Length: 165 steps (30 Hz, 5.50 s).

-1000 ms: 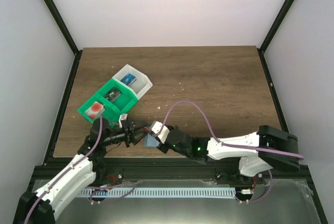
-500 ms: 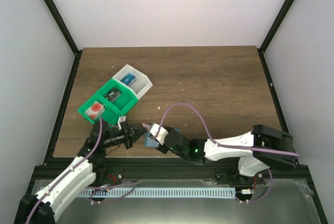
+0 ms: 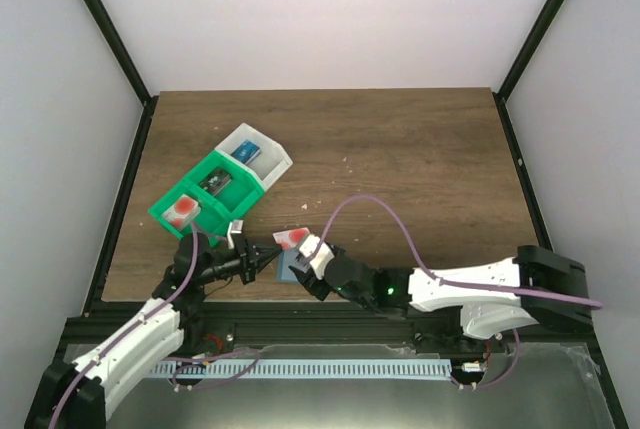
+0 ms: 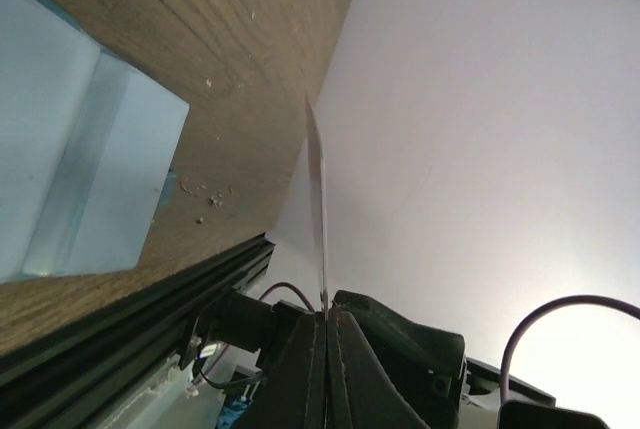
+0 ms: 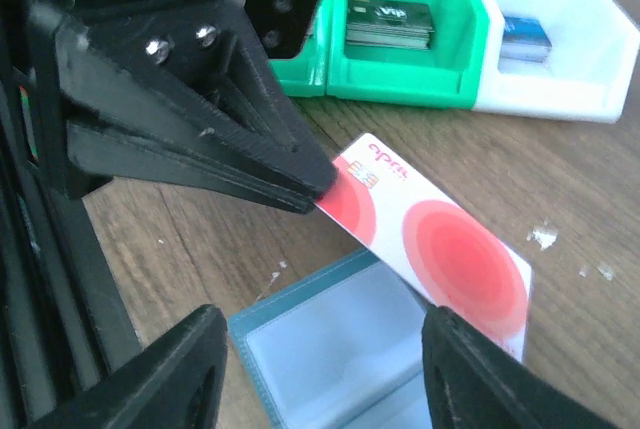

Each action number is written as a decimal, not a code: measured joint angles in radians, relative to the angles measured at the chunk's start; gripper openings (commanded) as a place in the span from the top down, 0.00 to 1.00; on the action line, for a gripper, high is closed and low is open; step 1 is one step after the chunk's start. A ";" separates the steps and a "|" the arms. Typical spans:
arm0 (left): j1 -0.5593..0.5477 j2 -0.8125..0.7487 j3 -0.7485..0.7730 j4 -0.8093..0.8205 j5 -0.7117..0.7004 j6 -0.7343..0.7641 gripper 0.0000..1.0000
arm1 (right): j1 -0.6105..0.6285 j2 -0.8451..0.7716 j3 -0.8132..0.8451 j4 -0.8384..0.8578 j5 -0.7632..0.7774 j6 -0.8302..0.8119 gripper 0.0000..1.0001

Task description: Take the credit cards out of the card holder

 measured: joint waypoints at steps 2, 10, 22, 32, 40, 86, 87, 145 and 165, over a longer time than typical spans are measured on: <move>0.000 0.021 -0.012 0.045 0.001 0.021 1.00 | 0.002 -0.049 -0.015 -0.024 -0.002 0.040 0.22; 0.000 0.069 0.011 0.076 0.015 0.180 1.00 | 0.003 -0.253 -0.097 -0.109 -0.020 0.225 0.00; 0.005 -0.020 0.174 -0.066 -0.049 0.492 1.00 | 0.003 -0.479 -0.231 -0.145 -0.037 0.436 0.00; 0.162 0.036 0.391 -0.294 -0.080 0.703 1.00 | 0.003 -0.663 -0.313 -0.166 -0.013 0.501 0.00; 0.244 0.126 0.563 -0.492 -0.163 0.838 1.00 | 0.003 -0.690 -0.313 -0.189 -0.014 0.496 0.00; 1.051 0.307 0.492 -0.726 0.023 1.062 1.00 | 0.003 -0.763 -0.262 -0.356 -0.072 0.359 0.00; 1.051 0.310 0.492 -0.729 0.023 1.059 1.00 | 0.003 -0.763 -0.262 -0.356 -0.071 0.359 0.00; 1.052 0.439 0.423 -0.625 -0.117 1.012 0.80 | 0.003 -0.768 -0.262 -0.359 -0.026 0.364 0.00; 1.052 0.447 0.436 -0.587 -0.129 1.003 0.64 | 0.003 -0.770 -0.262 -0.394 -0.016 0.399 0.00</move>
